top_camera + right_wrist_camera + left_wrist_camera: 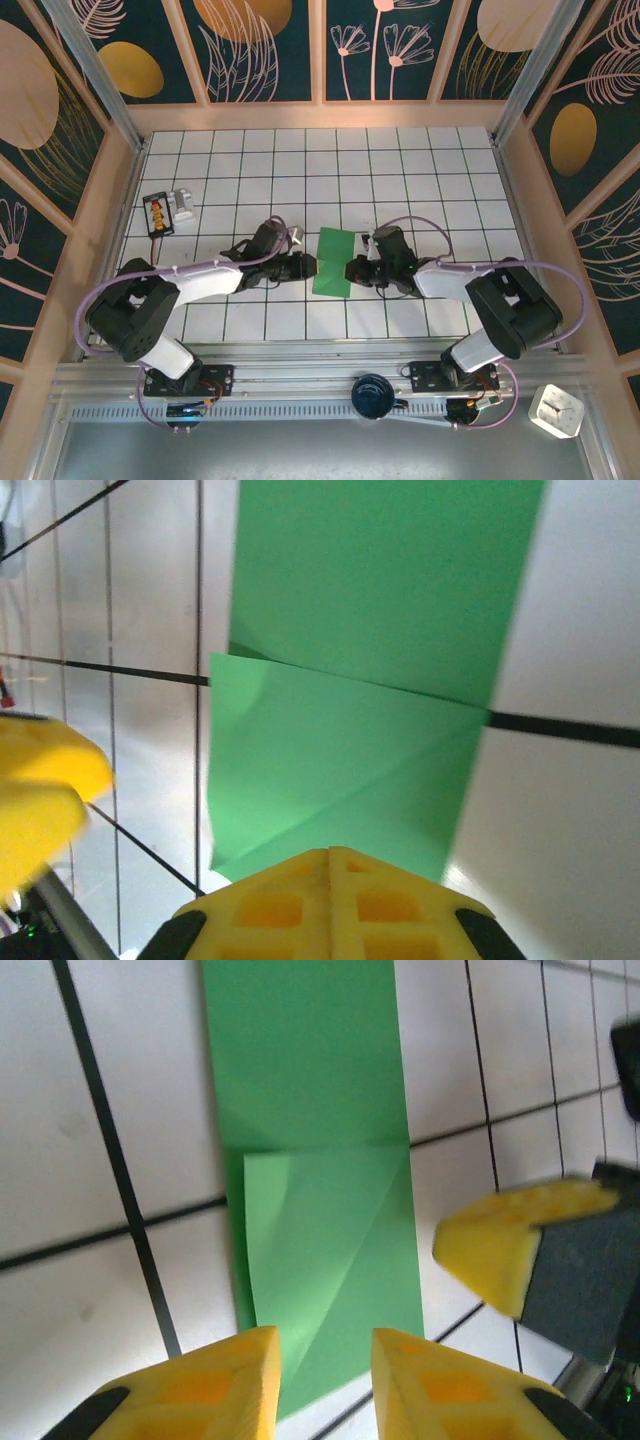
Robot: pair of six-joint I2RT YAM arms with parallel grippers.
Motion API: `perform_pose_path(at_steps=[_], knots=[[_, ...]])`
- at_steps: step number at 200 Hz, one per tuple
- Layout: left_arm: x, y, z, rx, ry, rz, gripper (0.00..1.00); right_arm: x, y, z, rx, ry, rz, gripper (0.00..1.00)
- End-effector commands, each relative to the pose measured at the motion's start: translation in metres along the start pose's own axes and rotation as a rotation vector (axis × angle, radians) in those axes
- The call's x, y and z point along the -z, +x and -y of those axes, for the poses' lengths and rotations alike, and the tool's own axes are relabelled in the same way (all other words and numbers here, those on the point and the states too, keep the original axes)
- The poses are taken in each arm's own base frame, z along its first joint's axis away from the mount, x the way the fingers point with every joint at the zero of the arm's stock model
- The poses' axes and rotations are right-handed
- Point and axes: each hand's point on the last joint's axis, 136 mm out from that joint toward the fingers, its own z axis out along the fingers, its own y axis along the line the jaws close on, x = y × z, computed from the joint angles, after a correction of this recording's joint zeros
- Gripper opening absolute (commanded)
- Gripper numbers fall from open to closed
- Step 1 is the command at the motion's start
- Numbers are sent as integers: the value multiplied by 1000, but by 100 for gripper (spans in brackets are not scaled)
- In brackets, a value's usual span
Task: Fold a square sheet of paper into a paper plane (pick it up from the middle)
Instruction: Turn over the paper at the center of the table.
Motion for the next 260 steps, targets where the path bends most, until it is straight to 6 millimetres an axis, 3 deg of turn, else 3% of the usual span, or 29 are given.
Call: perform_pose_path(at_steps=[1,22,57,82,115,163,260], knots=[[-11,-9,16,-5,60,-31,20,13,1,12,1,88,24,13],[-26,-13,18,-16,70,-62,9,16,10,18,-20,130,7,20],[-53,-22,-6,-26,-27,-74,0,16,26,20,-78,160,-19,25],[-61,-24,-30,5,-87,-56,0,13,37,16,-123,155,-42,28],[-64,-16,-44,32,-105,-49,0,6,45,15,-174,147,-49,34],[-67,-1,-57,48,-120,-75,0,-7,45,2,-186,71,-52,35],[-66,4,-61,40,-132,-91,0,-15,25,-13,-152,6,14,35]])
